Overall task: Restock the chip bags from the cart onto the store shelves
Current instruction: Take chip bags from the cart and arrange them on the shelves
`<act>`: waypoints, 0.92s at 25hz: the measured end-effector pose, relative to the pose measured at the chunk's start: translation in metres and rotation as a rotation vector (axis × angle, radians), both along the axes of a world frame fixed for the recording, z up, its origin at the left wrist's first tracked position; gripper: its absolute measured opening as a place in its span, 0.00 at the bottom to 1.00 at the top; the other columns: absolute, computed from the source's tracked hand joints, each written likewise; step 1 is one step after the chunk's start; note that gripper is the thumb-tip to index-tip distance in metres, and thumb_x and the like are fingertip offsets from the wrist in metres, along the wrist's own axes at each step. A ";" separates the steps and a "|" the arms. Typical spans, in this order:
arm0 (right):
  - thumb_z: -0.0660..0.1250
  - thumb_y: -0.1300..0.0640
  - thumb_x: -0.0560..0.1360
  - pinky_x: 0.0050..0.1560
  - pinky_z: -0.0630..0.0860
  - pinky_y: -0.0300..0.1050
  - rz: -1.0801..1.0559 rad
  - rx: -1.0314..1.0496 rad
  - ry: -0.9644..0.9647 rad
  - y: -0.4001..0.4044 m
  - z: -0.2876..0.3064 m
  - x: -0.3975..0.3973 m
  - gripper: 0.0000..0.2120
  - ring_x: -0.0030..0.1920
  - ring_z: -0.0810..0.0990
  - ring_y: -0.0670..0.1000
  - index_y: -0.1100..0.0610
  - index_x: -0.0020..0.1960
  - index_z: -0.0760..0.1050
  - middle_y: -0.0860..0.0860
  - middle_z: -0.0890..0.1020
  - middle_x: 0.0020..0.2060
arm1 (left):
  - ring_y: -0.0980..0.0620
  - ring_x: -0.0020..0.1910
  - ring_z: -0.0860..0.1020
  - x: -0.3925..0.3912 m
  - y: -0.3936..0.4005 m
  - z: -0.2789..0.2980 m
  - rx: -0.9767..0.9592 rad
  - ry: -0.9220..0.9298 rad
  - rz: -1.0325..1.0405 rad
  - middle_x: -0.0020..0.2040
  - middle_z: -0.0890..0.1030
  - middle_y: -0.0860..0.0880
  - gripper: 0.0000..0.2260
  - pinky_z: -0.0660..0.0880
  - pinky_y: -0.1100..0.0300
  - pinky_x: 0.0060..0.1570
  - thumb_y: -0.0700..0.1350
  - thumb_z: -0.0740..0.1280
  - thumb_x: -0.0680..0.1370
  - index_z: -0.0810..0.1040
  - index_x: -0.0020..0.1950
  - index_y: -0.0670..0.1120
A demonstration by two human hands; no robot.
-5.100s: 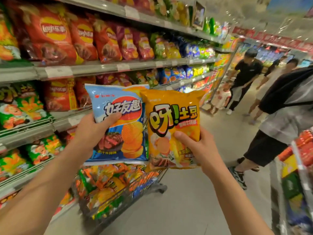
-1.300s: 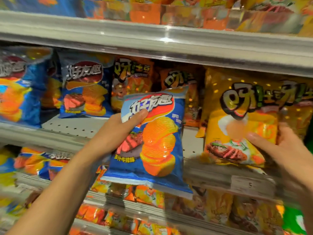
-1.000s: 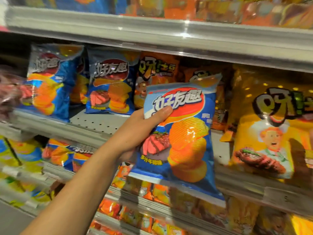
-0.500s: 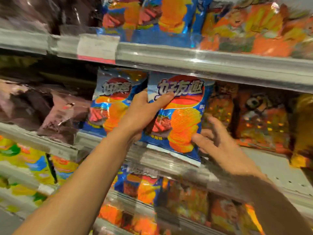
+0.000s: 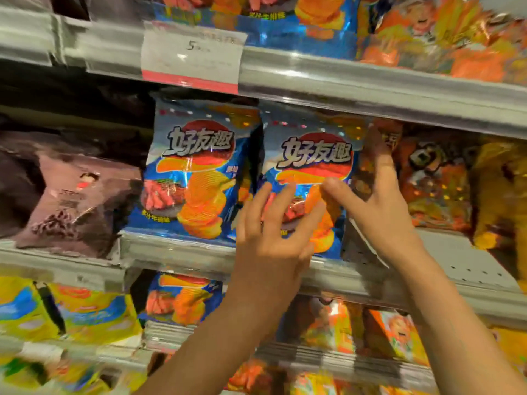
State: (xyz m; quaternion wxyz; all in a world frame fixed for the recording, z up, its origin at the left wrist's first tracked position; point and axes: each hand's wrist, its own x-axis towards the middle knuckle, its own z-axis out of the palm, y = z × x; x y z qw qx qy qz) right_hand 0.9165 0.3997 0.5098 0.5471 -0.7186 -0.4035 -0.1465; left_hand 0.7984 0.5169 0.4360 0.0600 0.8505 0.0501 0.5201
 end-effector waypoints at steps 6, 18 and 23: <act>0.73 0.41 0.74 0.73 0.63 0.41 -0.141 -0.409 -0.021 0.030 0.019 0.005 0.40 0.77 0.62 0.52 0.38 0.80 0.56 0.52 0.61 0.78 | 0.34 0.77 0.62 -0.003 0.000 -0.034 0.145 0.320 0.124 0.79 0.65 0.43 0.29 0.71 0.39 0.66 0.61 0.70 0.75 0.73 0.74 0.52; 0.62 0.28 0.73 0.76 0.60 0.59 -0.397 -0.632 -0.469 0.065 0.018 0.005 0.39 0.80 0.53 0.62 0.38 0.80 0.55 0.56 0.56 0.80 | 0.42 0.77 0.60 0.003 -0.010 -0.050 0.115 0.192 0.073 0.76 0.63 0.47 0.34 0.64 0.39 0.73 0.60 0.73 0.73 0.74 0.73 0.43; 0.56 0.25 0.71 0.78 0.54 0.62 -0.446 -0.619 -0.561 0.067 0.016 0.008 0.42 0.81 0.52 0.62 0.40 0.81 0.55 0.56 0.56 0.81 | 0.38 0.77 0.65 0.000 -0.013 -0.051 0.113 0.231 0.078 0.74 0.72 0.42 0.29 0.62 0.37 0.73 0.59 0.67 0.78 0.74 0.73 0.43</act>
